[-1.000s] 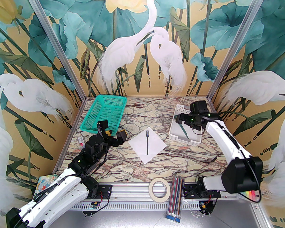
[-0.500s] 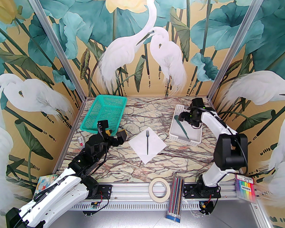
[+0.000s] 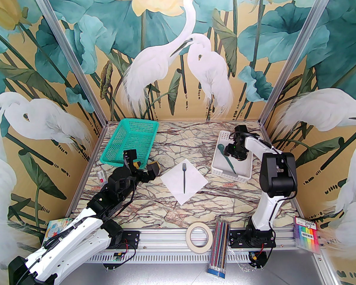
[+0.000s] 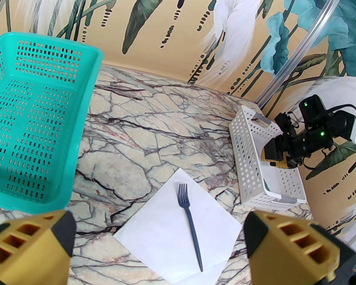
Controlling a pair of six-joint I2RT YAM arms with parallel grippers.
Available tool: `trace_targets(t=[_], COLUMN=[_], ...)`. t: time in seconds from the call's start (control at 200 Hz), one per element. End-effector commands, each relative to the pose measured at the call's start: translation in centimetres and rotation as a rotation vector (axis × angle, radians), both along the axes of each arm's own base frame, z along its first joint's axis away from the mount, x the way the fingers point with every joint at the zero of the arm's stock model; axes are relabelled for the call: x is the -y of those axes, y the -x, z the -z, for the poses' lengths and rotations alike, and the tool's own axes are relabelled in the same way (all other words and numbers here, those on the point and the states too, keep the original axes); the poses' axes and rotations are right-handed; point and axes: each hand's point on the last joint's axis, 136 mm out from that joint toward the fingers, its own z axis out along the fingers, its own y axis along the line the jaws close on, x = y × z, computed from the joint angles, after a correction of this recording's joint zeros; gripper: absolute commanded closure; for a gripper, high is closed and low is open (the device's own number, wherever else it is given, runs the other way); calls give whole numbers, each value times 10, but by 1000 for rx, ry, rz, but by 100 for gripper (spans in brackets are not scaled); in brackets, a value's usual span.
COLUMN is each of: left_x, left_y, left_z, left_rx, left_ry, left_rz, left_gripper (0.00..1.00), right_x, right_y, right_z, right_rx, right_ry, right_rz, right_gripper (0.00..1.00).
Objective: Place the utensils on the paper napkin and roll it up
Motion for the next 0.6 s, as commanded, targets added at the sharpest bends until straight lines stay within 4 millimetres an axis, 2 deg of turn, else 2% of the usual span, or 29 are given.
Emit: trace_targets(t=[0.0,0.595], left_x=[0,0], left_y=[-2,-2], left_z=[-17,-17], left_rx=[43,38], left_ry=[7,9], left_rz=[1,-2], left_gripper=[1,1], right_x=[8,10], right_y=[-7,-1], right_z=[-1,21], right_rx=[6,-75], right_ry=[26,27], right_rz=[-2,-38], right_gripper=[41,45])
